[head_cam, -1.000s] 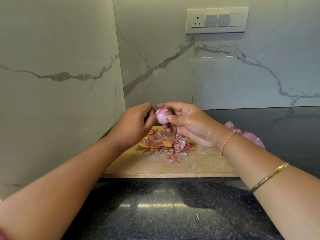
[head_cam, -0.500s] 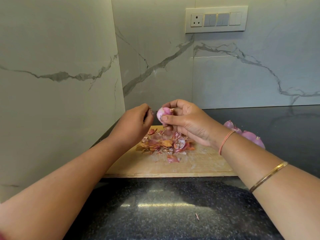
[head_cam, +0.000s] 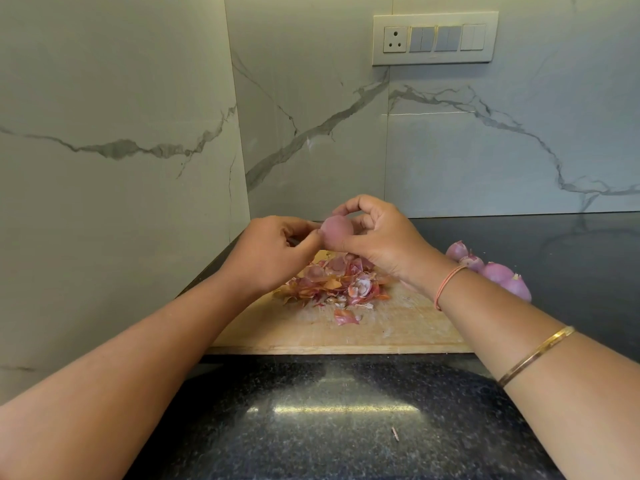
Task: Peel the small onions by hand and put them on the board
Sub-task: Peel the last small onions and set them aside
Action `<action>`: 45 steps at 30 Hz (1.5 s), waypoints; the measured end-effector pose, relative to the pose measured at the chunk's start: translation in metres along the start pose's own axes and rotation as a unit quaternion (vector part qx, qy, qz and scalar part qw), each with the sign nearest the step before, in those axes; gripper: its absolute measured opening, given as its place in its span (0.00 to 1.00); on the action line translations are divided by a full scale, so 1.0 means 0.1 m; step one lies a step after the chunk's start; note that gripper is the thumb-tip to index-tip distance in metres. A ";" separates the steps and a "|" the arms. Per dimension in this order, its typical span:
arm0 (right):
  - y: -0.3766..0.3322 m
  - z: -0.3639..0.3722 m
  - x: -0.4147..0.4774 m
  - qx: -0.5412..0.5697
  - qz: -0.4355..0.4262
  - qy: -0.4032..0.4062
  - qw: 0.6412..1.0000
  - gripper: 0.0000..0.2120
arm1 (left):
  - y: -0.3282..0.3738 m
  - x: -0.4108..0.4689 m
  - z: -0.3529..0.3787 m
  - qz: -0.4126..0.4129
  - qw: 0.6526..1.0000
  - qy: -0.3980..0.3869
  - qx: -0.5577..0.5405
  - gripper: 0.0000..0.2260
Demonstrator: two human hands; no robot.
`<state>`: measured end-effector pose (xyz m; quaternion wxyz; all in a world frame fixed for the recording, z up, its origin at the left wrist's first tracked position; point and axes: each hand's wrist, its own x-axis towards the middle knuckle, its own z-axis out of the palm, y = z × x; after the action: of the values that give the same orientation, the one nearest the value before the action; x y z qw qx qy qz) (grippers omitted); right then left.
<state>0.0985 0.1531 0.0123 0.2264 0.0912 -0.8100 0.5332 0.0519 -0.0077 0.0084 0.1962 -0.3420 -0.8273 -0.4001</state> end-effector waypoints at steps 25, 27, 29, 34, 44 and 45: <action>-0.07 0.00 -0.04 0.028 -0.041 -0.053 0.997 0.15 | 0.01 0.02 -0.02 -0.042 0.998 0.047 -0.031 0.06; -0.09 -0.01 -0.05 0.077 -0.025 -0.067 0.994 0.14 | -0.01 0.03 -0.02 -0.050 0.997 0.046 -0.036 0.07; -0.09 -0.01 -0.06 0.106 -0.011 -0.080 0.991 0.13 | -0.02 0.04 -0.01 -0.054 0.997 0.048 -0.025 0.07; -0.07 0.02 -0.06 0.132 0.009 -0.108 0.985 0.14 | -0.06 0.06 -0.01 -0.076 0.996 0.050 0.016 0.10; -0.12 -0.03 -0.07 0.204 0.055 -0.146 0.966 0.14 | -0.15 0.08 -0.07 -0.109 0.990 0.050 0.074 0.11; -0.12 -0.03 -0.08 0.202 0.055 -0.145 0.967 0.15 | -0.15 0.08 -0.07 -0.103 0.991 0.039 0.081 0.08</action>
<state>0.1104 0.1500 0.0192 0.0535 0.1671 -0.7134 0.6784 0.0359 -0.0170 0.0096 0.2134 -0.2224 -0.8793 -0.3630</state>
